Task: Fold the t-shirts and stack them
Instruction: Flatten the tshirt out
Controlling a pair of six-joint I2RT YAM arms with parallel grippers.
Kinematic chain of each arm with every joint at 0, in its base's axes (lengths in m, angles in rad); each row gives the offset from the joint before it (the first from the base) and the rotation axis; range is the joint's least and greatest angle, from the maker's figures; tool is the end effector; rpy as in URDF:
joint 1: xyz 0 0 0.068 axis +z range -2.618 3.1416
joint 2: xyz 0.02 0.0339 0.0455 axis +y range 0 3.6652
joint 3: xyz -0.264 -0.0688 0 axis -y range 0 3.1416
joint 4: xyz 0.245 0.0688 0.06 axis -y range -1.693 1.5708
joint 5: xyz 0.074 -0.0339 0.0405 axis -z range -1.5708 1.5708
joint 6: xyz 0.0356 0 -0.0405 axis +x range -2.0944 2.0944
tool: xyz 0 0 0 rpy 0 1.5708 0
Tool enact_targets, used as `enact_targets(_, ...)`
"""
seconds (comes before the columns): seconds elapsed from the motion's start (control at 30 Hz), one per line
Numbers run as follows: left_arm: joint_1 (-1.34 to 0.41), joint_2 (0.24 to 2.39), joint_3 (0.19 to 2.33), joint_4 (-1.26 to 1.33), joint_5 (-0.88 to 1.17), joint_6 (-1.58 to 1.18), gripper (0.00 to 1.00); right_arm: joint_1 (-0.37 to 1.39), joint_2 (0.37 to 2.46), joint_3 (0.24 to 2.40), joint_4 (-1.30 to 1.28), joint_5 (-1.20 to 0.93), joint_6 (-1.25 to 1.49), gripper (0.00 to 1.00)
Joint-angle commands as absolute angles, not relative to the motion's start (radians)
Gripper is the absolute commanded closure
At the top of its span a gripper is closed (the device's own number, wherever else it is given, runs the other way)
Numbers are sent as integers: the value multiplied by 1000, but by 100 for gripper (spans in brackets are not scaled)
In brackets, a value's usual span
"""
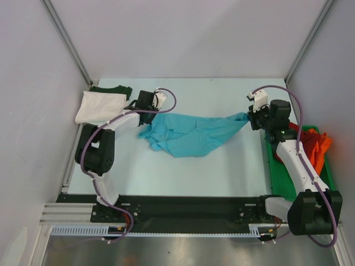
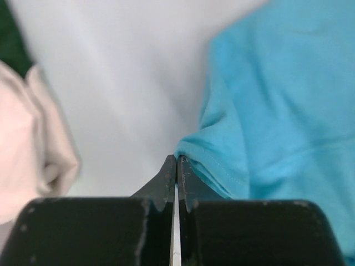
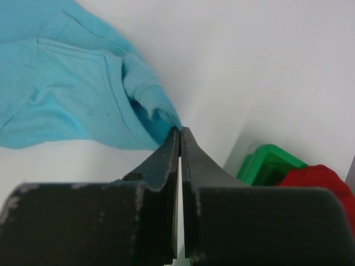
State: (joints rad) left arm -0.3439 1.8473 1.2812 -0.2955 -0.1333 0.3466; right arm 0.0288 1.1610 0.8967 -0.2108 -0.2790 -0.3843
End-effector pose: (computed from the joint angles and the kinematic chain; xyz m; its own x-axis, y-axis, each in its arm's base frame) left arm 0.3802 -0.1312 0.2038 -0.5861 0.5675 -0.5782 0.4804 0.8181 0.3161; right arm 0.2628 0.0174 0.3001 -0.3217 -0.3698 -0.8716 -0.4240 0.8794 -0.2166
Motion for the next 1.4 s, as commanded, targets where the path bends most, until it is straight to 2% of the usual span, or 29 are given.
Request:
enact_targets(0.0, -292, 1844, 1258, -75, -305, 387, 99, 21, 1127, 896, -176, -291, -368, 100)
enact_targets(0.27, -169, 1986, 1362, -38, -431, 445, 100, 9, 1123, 899, -183, -298, -356, 100)
enact_targets(0.3, -163, 1990, 1365, -32, -442, 443, 94, 6, 1123, 897, -184, -299, -353, 100)
enact_targets(0.33, -155, 1988, 1364, -34, -437, 445, 82, 8, 1123, 897, -184, -298, -348, 100)
enact_targets(0.37, -153, 1985, 1361, -37, -430, 448, 60, 8, 1120, 894, -183, -301, -344, 100)
enact_targets(0.53, -155, 1919, 1301, -41, -365, 440, 47, -21, 1120, 894, -183, -311, -325, 100)
enact_targets(0.63, -153, 1843, 1232, -46, -303, 446, 49, -26, 1121, 897, -190, -311, -324, 100)
enact_targets(0.67, -152, 1800, 1209, -52, -269, 459, 55, -28, 1123, 897, -190, -311, -324, 100)
enact_targets(0.77, -149, 1763, 1134, -103, -209, 456, 61, -31, 1127, 899, -187, -311, -324, 100)
enact_targets(0.87, -144, 1776, 1138, -167, -158, 427, 61, -34, 1137, 903, -186, -314, -322, 100)
enact_targets(1.07, -124, 1887, 1323, -354, 35, 312, 61, -34, 1166, 928, -192, -322, -328, 100)
enact_targets(1.37, -117, 1905, 1353, -377, 21, 296, 62, -34, 1161, 920, -189, -318, -333, 100)
